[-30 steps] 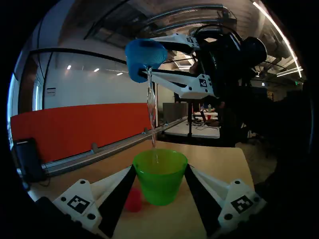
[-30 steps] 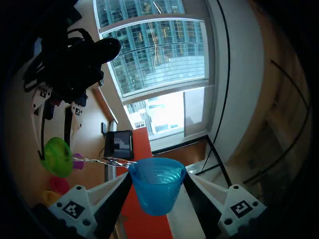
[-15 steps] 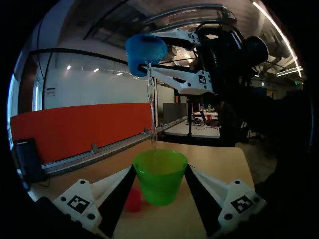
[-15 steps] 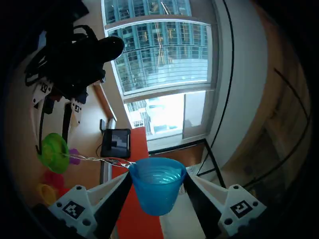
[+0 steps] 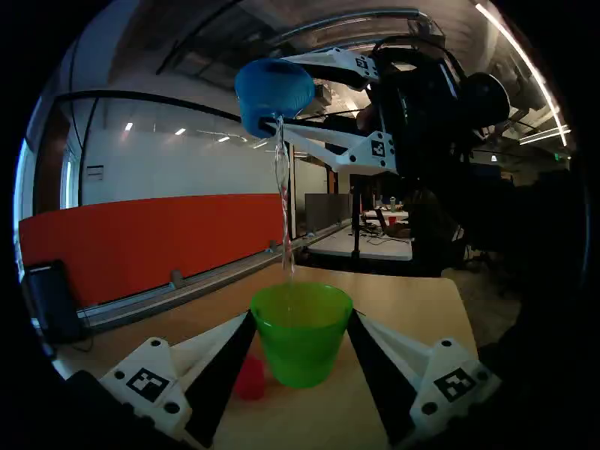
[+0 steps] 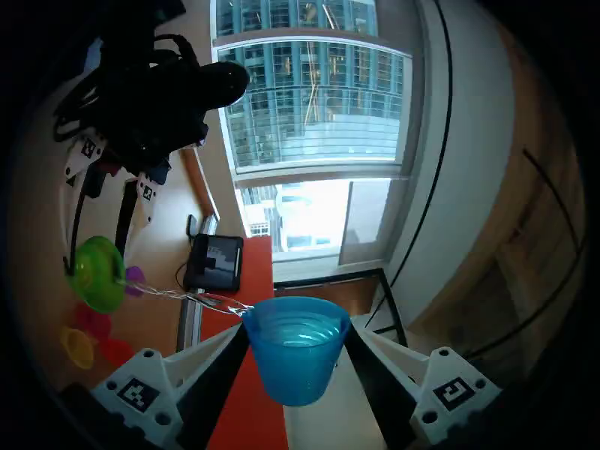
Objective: Pour water
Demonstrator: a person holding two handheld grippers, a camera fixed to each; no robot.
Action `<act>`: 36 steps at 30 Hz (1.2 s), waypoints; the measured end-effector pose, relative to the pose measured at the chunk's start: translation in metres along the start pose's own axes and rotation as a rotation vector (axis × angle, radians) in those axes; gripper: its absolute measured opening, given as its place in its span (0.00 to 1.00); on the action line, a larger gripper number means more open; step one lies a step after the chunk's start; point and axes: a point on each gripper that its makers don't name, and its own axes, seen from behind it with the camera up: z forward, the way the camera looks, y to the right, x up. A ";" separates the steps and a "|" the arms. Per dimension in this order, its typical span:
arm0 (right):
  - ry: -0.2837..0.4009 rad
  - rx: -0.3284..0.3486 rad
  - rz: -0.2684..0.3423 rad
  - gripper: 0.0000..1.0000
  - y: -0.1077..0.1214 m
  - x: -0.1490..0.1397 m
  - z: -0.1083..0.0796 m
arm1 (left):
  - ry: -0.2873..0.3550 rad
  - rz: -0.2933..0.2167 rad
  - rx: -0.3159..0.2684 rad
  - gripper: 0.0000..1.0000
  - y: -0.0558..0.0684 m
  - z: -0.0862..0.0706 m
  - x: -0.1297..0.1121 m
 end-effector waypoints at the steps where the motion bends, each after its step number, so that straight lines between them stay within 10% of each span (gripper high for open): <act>1: -0.001 -0.001 -0.005 0.91 0.001 0.000 0.000 | -0.001 -0.001 0.000 0.87 0.000 0.000 0.000; 36: 0.003 -0.009 -0.262 0.91 0.014 0.013 0.006 | 0.009 -0.005 0.007 0.87 -0.005 0.002 0.002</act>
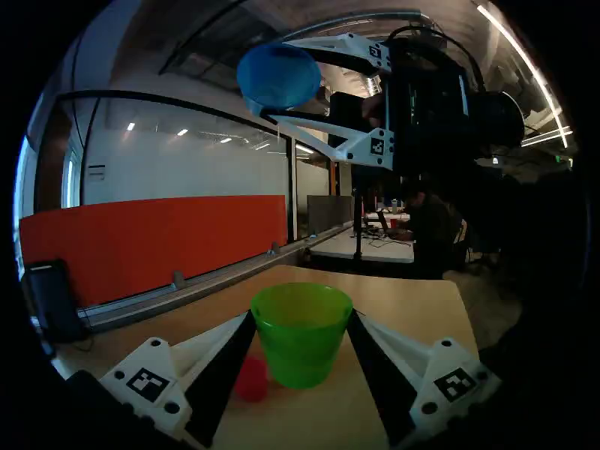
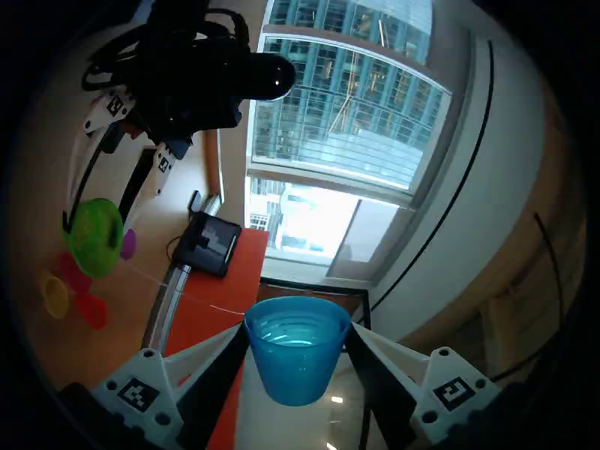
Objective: Pour water
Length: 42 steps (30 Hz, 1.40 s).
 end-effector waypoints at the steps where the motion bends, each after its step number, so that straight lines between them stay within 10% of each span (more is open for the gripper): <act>1: 0.002 0.001 -0.003 0.91 0.000 0.001 0.000 | 0.000 -0.001 0.000 0.86 0.000 0.000 0.000; 15: 0.018 -0.016 0.107 0.91 0.000 0.009 0.001 | 0.004 0.000 0.006 0.87 -0.002 -0.001 0.001; 42: 0.065 0.014 1.003 0.91 -0.007 0.013 -0.014 | 0.009 0.018 0.025 0.87 -0.008 -0.010 0.010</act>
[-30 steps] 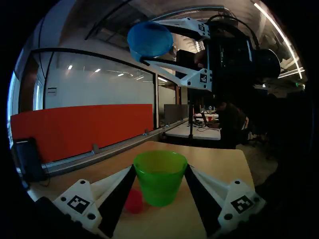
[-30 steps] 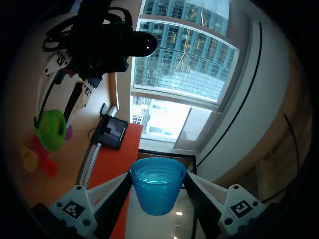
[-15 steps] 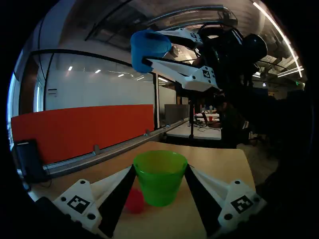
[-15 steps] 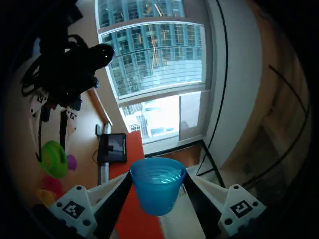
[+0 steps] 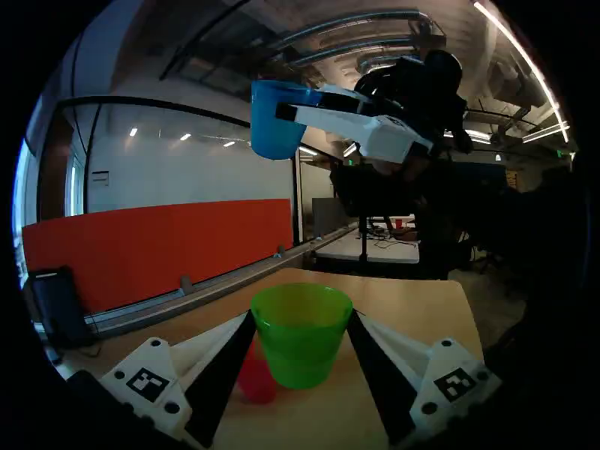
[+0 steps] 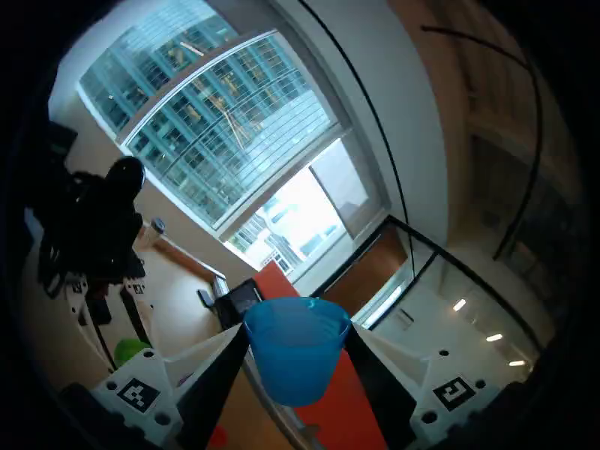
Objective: Pour water
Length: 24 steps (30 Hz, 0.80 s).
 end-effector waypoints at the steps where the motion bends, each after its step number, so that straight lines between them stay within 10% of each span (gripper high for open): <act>1: 0.005 0.004 0.045 0.91 -0.001 0.002 -0.001 | 0.000 0.000 0.001 0.87 0.000 0.000 0.000; 15: 0.013 0.050 0.534 0.91 -0.009 0.013 -0.011 | -0.002 0.011 0.016 0.87 -0.006 -0.003 0.002; 24: 0.002 0.055 0.591 0.91 -0.010 0.013 -0.017 | -0.007 0.021 0.026 0.87 -0.008 -0.005 0.005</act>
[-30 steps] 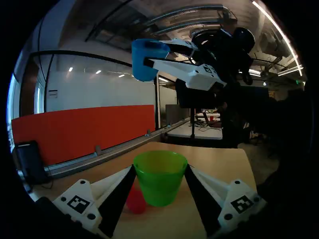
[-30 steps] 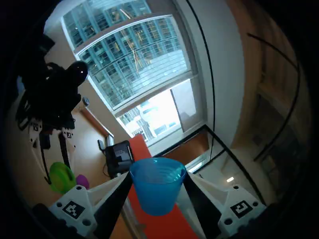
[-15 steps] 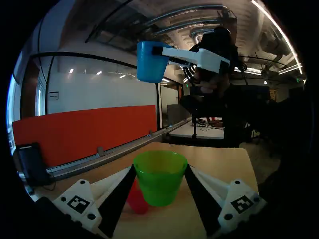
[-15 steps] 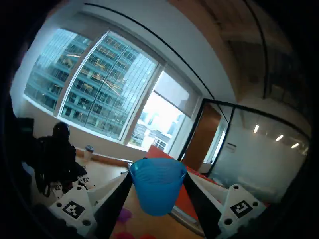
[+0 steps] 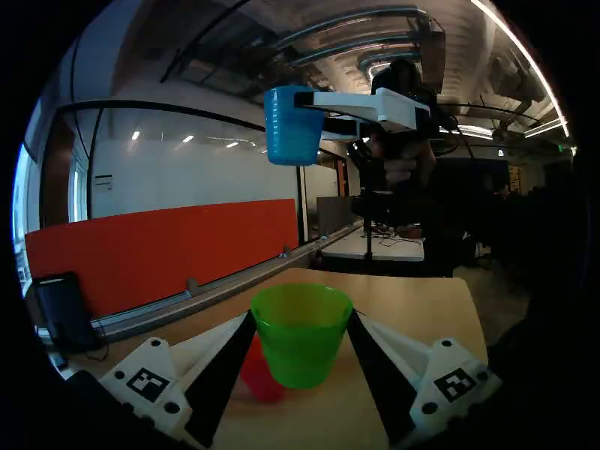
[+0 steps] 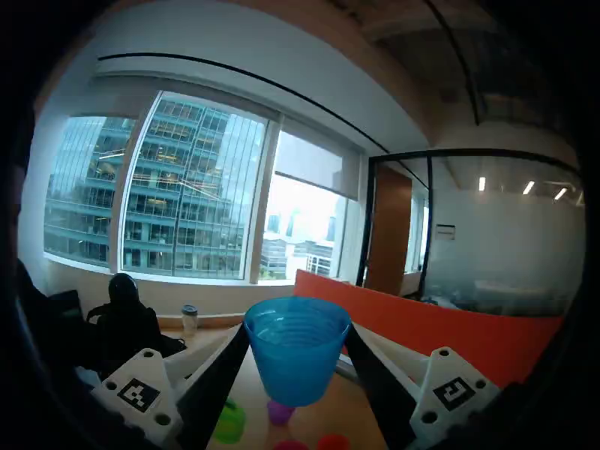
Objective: Pour water
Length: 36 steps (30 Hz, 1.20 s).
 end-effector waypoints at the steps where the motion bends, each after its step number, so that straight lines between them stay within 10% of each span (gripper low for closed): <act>1: -0.004 -0.003 -0.004 0.91 0.000 -0.002 -0.001 | -0.002 0.001 0.004 0.87 -0.001 -0.001 0.000; 36: -0.085 -0.034 0.050 0.93 0.002 -0.084 -0.045 | -0.099 0.010 0.091 0.87 -0.028 -0.032 -0.018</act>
